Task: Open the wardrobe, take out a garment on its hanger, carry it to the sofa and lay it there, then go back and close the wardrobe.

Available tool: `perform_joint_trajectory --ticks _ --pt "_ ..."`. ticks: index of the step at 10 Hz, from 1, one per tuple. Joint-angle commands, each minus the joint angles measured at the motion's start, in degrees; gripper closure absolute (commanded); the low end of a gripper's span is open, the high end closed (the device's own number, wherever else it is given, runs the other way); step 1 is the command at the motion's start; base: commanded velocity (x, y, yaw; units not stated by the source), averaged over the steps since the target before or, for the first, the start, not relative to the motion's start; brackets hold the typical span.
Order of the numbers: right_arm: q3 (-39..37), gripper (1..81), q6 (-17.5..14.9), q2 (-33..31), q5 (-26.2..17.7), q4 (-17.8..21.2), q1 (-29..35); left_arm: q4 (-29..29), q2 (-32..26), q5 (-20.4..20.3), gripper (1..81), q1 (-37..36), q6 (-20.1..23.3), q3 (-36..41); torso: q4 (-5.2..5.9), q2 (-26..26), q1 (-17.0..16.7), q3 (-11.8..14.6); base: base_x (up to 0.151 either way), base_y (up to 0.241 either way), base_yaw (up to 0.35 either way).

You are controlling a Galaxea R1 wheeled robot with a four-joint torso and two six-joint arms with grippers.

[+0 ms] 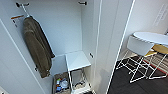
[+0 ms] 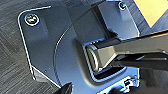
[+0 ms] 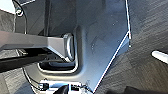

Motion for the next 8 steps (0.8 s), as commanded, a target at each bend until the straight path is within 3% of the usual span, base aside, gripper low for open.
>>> perform_joint_trajectory --ticks 1,8 --pt "0.0 1.0 0.1 -0.3 -2.9 0.3 0.9 0.8 -0.2 1.9 1.0 -1.7 0.1 -0.1 0.00 0.0 0.0 0.0 0.000 0.000 0.287" --pt "0.4 1.0 0.0 -0.2 -2.9 0.3 0.9 0.8 -0.1 1.8 1.0 -1.7 0.1 -0.1 0.00 0.0 0.0 0.0 0.000 0.000 0.240"
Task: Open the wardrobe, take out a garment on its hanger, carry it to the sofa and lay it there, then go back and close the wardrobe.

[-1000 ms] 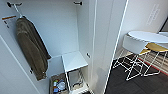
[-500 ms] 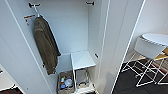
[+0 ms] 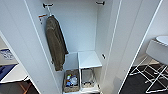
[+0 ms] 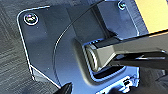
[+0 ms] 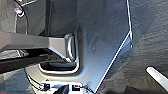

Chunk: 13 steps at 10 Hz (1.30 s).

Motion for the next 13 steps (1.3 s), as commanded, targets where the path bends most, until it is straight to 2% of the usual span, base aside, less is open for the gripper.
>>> perform_joint_trajectory --ticks 1,8,13 --pt "0.0 1.0 0.0 -0.2 -2.8 0.2 0.9 0.8 -0.3 1.8 1.0 -1.8 0.2 -0.1 0.00 0.0 0.0 0.0 0.000 0.000 0.163" --pt "0.1 1.0 0.0 -0.2 -2.8 0.2 0.9 0.9 -0.2 1.8 1.0 -1.7 0.1 -0.1 0.00 0.0 0.0 0.0 0.000 0.000 0.200" --pt "0.1 1.0 -0.2 0.2 -2.8 0.2 0.9 0.8 -0.3 1.8 1.0 -1.5 0.1 -0.1 0.00 0.0 0.0 0.0 0.000 0.000 0.023"
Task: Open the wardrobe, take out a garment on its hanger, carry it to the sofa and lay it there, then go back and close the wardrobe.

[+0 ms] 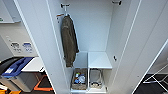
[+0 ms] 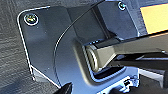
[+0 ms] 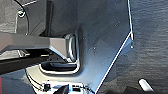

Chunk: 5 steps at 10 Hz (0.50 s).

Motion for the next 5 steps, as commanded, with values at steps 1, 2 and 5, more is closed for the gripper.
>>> perform_joint_trajectory --ticks 1,2,5 --pt "0.2 1.0 -0.2 0.4 -2.9 0.2 0.9 0.4 -0.3 1.8 1.0 -1.3 0.1 -0.1 0.00 0.0 0.0 0.0 0.000 0.000 0.000" --pt "0.2 1.0 0.0 1.2 -2.9 0.3 0.8 -0.1 -0.6 1.9 1.0 -1.2 0.0 -0.1 0.00 0.0 0.0 0.0 0.000 0.000 0.000" --pt "0.2 1.0 0.2 2.1 -2.9 0.2 0.7 -4.8 -1.6 2.0 1.0 0.5 -8.5 -0.1 0.00 0.0 0.0 0.0 0.000 0.000 0.000"
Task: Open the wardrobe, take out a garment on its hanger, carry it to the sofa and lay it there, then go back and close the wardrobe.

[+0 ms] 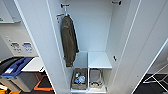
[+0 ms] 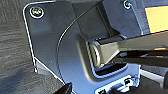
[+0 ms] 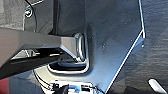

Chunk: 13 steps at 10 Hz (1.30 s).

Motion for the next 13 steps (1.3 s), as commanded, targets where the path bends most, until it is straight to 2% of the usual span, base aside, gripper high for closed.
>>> perform_joint_trajectory --ticks 1,2,3,4,5,7,8,9,10,11,12,13 --pt "0.1 1.0 0.2 -0.2 -2.8 0.3 0.8 -3.9 -0.9 2.8 1.0 0.5 -8.0 -0.1 0.00 0.0 0.0 0.0 0.000 0.000 0.000" --pt "0.2 1.0 0.2 -0.2 -2.9 0.3 0.9 -4.1 0.0 8.1 1.0 0.9 -8.0 -0.1 0.00 0.0 0.0 0.0 0.000 0.000 0.000" --pt "0.2 1.0 0.2 -0.1 -2.8 0.3 1.2 -4.3 1.4 12.0 1.0 1.3 -5.5 -0.1 0.00 0.0 0.0 0.0 0.000 0.000 0.000" --pt "0.5 1.0 0.3 0.0 -2.9 0.4 1.5 -9.5 1.9 12.8 1.0 1.5 3.4 -0.1 0.00 0.0 0.0 0.0 0.000 0.000 0.000" --pt "1.0 1.0 0.4 -0.1 -2.9 0.8 0.8 -22.1 1.9 13.1 1.0 1.3 15.0 -0.1 0.00 0.0 0.0 0.0 0.000 0.000 0.000" --pt "1.9 1.0 0.3 0.0 -5.0 2.0 0.0 -49.2 1.6 15.1 1.0 0.2 46.0 0.2 0.00 0.0 0.0 0.0 0.000 0.000 0.000" --pt "2.0 1.0 -0.4 0.0 -6.7 2.1 0.6 -63.1 1.4 15.1 1.0 -0.3 57.3 0.2 0.00 0.0 0.0 0.0 0.000 0.000 0.000" --pt "2.0 1.0 -0.9 0.0 -7.9 2.7 1.8 -71.6 1.5 15.1 1.0 -0.9 62.5 0.1 0.00 0.0 0.0 0.0 0.000 0.000 0.000" --pt "2.1 1.0 -6.1 -0.2 -9.0 8.3 2.1 -75.2 2.0 15.0 1.0 -1.0 63.3 -0.1 0.00 0.0 0.0 0.0 0.000 0.000 0.000" --pt "2.2 1.0 -18.2 -0.5 -8.7 19.3 2.0 -75.3 1.6 14.6 1.0 -1.0 63.4 -0.4 0.00 0.0 0.0 0.0 0.000 0.000 0.000" --pt "2.6 1.0 -28.9 -0.6 -7.5 29.5 2.0 -75.2 1.2 14.4 1.0 -1.5 63.6 -0.9 0.00 0.0 0.0 0.0 0.000 0.000 0.000" --pt "2.4 1.0 -33.9 -0.4 -7.6 35.9 2.7 -74.3 1.3 14.9 1.0 -2.3 64.1 -1.1 0.00 0.0 0.0 0.0 0.000 0.000 0.000"
